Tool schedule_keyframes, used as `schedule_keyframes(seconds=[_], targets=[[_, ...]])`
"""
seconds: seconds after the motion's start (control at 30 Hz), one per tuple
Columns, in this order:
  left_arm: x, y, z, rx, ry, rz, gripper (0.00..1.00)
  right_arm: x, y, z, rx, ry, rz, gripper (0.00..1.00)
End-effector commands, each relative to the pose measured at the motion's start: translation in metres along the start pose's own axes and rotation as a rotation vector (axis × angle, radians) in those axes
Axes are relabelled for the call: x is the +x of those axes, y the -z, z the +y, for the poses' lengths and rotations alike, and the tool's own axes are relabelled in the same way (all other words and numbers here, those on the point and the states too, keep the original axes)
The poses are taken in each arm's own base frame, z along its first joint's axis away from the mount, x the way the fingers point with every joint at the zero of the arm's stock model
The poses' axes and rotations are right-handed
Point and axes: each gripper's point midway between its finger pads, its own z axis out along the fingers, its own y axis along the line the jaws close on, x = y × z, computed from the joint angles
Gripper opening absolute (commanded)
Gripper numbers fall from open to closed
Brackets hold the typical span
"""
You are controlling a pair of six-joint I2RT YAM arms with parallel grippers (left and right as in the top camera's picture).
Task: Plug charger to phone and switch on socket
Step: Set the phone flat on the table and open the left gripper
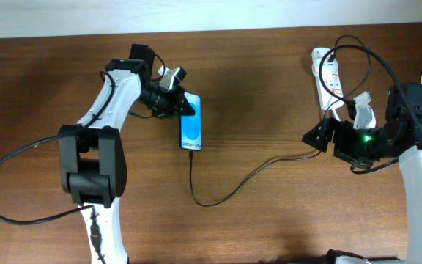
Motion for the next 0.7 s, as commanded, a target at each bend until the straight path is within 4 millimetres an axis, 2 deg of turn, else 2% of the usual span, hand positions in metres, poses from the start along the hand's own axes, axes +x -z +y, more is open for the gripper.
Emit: schedule_keyframes(seconds=[0.0, 0.1, 0.27, 0.47, 0.53, 0.67], targets=[[0.001, -0.016, 0.019, -0.109, 0.004, 0.029, 0.00, -0.003, 0.003, -0.001, 0.010, 0.013, -0.014, 0.98], [0.004, -0.032, 0.022, -0.108, 0.003, 0.057, 0.00, -0.003, 0.003, -0.002, 0.010, 0.014, -0.014, 0.98], [0.008, -0.046, 0.033, -0.109, 0.024, 0.087, 0.00, -0.003, 0.003, -0.001, 0.010, 0.013, -0.014, 0.98], [0.007, -0.043, 0.036, -0.111, 0.060, 0.079, 0.02, -0.003, 0.003, -0.002, 0.010, 0.013, -0.014, 0.98], [0.006, -0.040, 0.039, -0.111, 0.071, 0.074, 0.08, -0.003, 0.003, -0.002, 0.010, 0.013, -0.014, 0.98], [0.004, -0.036, 0.044, -0.114, 0.136, 0.061, 0.11, -0.003, 0.003, -0.002, 0.010, 0.014, -0.014, 0.98]])
